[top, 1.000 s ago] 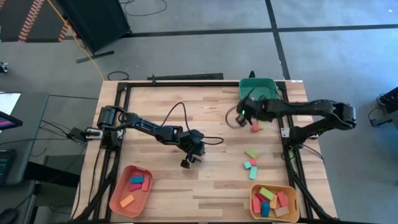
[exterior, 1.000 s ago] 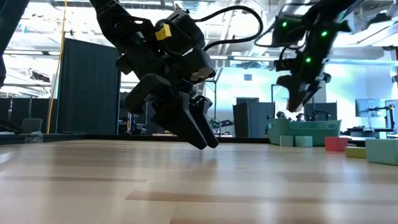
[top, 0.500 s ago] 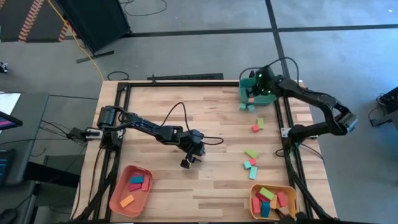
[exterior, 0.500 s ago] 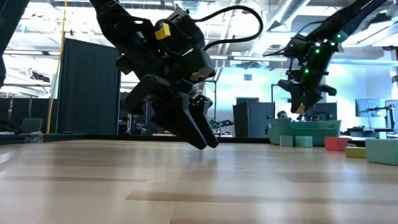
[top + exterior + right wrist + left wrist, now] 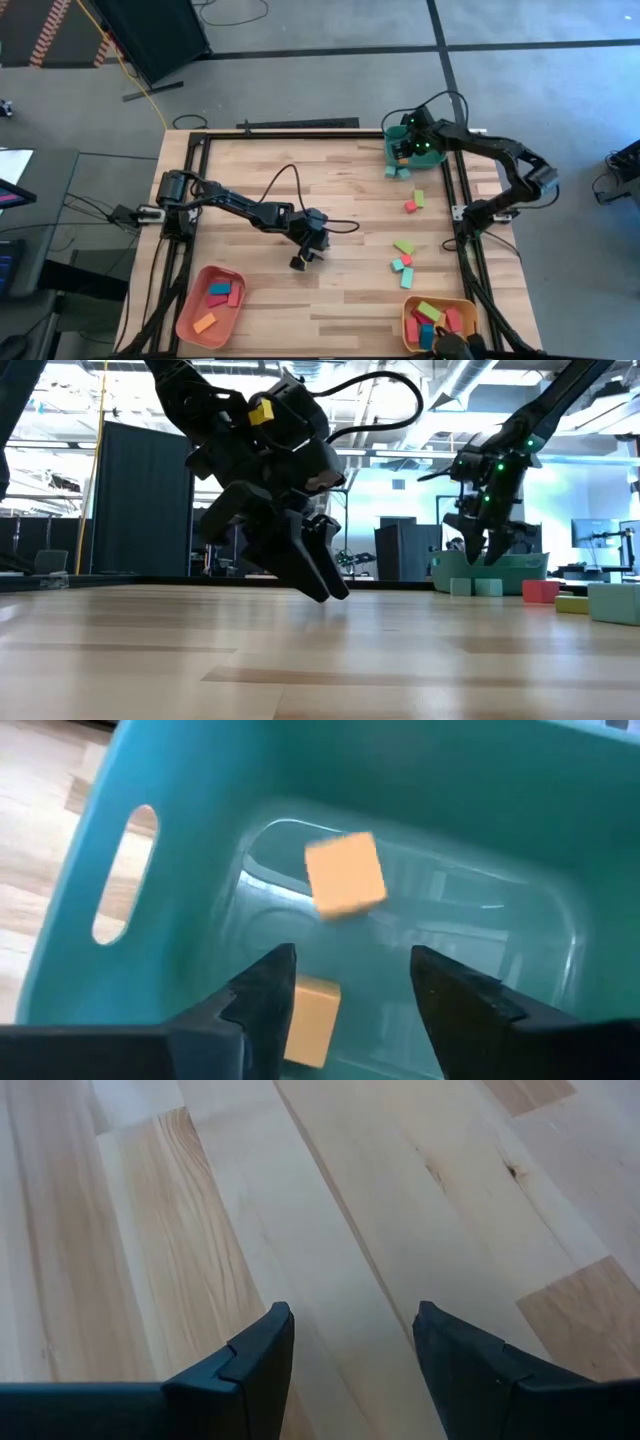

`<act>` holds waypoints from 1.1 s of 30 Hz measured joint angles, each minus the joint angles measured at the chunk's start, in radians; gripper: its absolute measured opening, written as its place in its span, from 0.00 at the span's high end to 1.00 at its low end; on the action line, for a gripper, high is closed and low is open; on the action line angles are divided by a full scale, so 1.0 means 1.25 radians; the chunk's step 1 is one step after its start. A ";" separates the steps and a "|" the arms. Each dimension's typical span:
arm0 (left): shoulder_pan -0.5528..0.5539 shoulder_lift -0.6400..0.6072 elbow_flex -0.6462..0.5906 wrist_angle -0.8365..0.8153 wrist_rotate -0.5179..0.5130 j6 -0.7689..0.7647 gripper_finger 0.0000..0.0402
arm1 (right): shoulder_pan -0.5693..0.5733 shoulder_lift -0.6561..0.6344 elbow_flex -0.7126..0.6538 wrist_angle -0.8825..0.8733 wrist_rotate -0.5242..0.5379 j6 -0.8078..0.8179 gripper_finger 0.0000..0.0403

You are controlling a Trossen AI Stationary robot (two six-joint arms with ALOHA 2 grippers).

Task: Sort blocks by size
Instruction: Put the small orange square block into the blue bin

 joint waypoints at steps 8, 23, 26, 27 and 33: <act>0.000 0.000 0.000 -0.011 0.000 -0.003 0.51 | 0.033 -0.095 0.000 -0.027 0.005 -0.014 0.41; 0.000 0.000 0.000 -0.007 0.000 -0.008 0.51 | 0.368 -0.255 0.000 -0.371 0.011 0.203 0.43; 0.000 0.000 0.000 -0.006 0.000 -0.008 0.51 | 0.457 -0.245 0.000 -0.407 0.017 0.272 0.44; 0.000 0.000 0.000 -0.006 0.000 -0.008 0.51 | 0.484 -0.240 0.000 -0.417 0.023 0.294 0.44; -0.001 0.000 0.000 -0.006 0.000 -0.008 0.51 | 0.606 -0.200 -0.008 -0.460 0.094 0.420 0.44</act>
